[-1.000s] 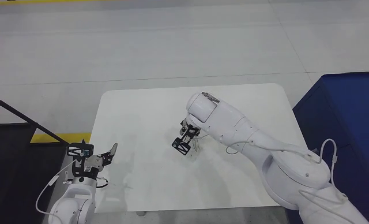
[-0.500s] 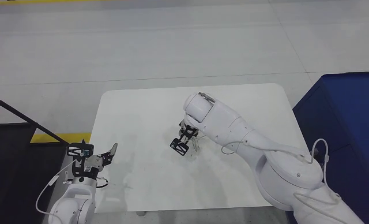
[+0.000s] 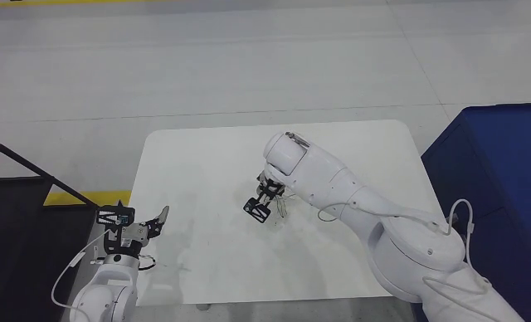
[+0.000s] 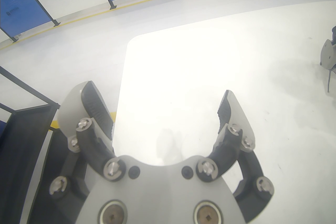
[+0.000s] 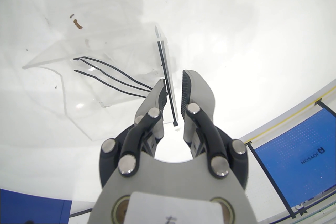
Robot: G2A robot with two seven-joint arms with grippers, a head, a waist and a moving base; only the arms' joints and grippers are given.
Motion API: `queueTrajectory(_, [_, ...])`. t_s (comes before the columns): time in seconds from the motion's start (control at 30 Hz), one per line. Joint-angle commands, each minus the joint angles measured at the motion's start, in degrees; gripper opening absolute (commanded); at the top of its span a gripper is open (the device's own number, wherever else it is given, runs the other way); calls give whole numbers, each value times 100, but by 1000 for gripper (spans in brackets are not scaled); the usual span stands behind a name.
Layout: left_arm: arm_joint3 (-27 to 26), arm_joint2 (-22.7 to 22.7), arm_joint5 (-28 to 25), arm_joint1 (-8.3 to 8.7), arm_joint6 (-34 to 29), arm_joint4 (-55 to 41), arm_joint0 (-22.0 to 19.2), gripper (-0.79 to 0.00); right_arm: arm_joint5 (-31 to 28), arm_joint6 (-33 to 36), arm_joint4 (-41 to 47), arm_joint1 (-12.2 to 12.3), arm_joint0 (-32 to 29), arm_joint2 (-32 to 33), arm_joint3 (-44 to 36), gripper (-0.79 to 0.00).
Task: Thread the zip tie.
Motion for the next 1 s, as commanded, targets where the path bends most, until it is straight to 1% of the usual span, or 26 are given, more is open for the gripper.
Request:
queueTrajectory(0.0, [0, 0, 0, 0, 0, 0, 0, 0, 0, 10, -5, 11, -10, 0, -3, -646])
queueTrajectory(0.23, [0, 0, 0, 0, 0, 0, 0, 0, 0, 59, 0, 17, -22, 0, 38, -640])
queueTrajectory(0.53, [0, 0, 0, 0, 0, 0, 0, 0, 0, 188, 158, -20, -5, 0, 96, -656])
queueTrajectory(0.77, [0, 0, 0, 0, 0, 0, 0, 0, 0, 281, 257, -24, 17, 8, 67, -628])
queueTrajectory(0.97, [0, 0, 0, 0, 0, 0, 0, 0, 29, 380, 340, 10, 16, 43, -22, -634])
